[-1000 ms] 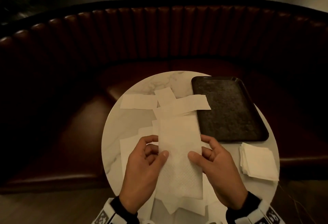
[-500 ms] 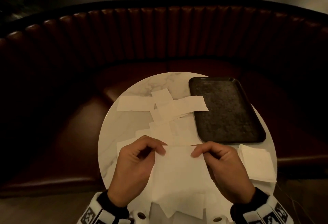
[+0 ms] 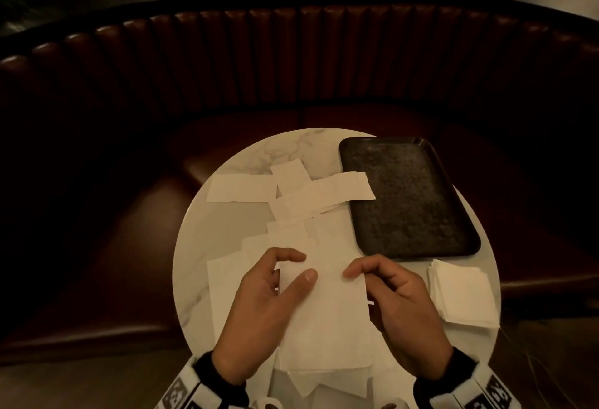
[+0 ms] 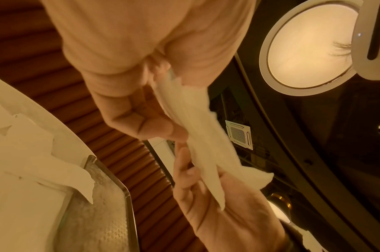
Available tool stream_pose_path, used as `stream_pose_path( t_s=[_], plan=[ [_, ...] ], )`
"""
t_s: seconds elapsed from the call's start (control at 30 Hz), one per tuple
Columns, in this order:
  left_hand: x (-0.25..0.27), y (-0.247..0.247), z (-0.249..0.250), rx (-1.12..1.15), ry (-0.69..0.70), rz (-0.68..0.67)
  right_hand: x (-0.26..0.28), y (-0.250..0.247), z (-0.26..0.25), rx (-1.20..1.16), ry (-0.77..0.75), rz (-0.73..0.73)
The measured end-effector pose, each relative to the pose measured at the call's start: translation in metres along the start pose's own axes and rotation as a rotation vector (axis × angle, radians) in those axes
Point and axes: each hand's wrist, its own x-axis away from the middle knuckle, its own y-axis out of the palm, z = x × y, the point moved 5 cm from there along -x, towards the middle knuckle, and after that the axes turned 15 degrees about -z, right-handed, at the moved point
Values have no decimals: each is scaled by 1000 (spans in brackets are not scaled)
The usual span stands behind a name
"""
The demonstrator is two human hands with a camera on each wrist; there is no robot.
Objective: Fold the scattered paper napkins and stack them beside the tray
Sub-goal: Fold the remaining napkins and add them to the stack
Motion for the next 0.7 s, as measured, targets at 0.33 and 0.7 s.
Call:
stream_pose_path(
  t_s=[0.33,0.7],
  plan=[
    [-2,3,-4,63,-18,-8,1,-2,3,-15,-13,18],
    [1,6,-4,-44,41,46,0,7,1,-33,15,19]
  ],
)
